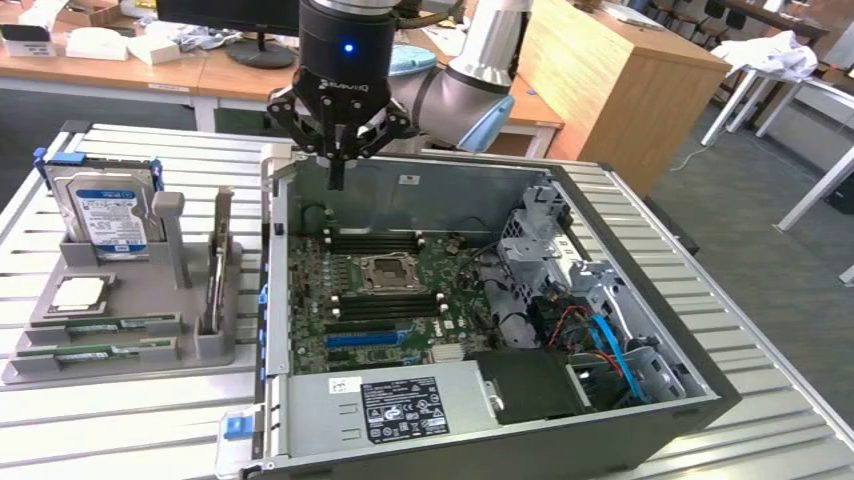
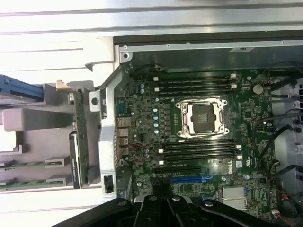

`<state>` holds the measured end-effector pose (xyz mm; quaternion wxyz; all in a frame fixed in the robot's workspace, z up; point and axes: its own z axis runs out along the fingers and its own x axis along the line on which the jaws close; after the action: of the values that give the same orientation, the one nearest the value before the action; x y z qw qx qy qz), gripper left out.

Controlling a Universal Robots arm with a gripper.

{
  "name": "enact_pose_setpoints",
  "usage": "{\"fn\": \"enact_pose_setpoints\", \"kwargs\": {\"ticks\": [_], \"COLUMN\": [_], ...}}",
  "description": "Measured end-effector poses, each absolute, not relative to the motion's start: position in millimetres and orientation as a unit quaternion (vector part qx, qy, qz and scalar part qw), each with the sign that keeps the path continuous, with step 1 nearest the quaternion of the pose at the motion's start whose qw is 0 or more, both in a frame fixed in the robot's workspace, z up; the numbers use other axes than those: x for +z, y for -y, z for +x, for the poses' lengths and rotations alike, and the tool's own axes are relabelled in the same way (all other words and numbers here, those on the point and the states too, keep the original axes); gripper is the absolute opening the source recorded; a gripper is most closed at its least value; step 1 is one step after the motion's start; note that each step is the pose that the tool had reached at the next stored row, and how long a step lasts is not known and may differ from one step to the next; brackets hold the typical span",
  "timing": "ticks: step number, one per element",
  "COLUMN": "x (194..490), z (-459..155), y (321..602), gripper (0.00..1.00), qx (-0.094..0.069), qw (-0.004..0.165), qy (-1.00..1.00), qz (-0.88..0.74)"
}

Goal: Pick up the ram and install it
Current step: 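Reach for the ram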

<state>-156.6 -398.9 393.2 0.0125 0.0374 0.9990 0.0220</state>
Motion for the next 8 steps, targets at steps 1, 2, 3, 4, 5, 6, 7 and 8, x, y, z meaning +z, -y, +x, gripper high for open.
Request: {"fn": "enact_pose_setpoints", "kwargs": {"ticks": [1, 2, 3, 4, 5, 6, 7, 8], "x": [393, 393, 393, 393, 393, 393, 393, 393], "z": [-159, -162, -164, -166, -169, -171, -173, -176], "y": [399, 399, 399, 399, 399, 399, 399, 399], "gripper": [0.1, 0.1, 0.1, 0.1, 0.1, 0.1, 0.1, 0.1], "qx": [0.022, 0.022, 0.022, 0.022, 0.022, 0.022, 0.022, 0.022], "qw": [0.013, 0.013, 0.013, 0.013, 0.013, 0.013, 0.013, 0.013], "qy": [-0.999, -0.999, -0.999, -0.999, -0.999, -0.999, -0.999, -0.999], "qz": [0.037, 0.037, 0.037, 0.037, 0.037, 0.037, 0.037, 0.037]}}
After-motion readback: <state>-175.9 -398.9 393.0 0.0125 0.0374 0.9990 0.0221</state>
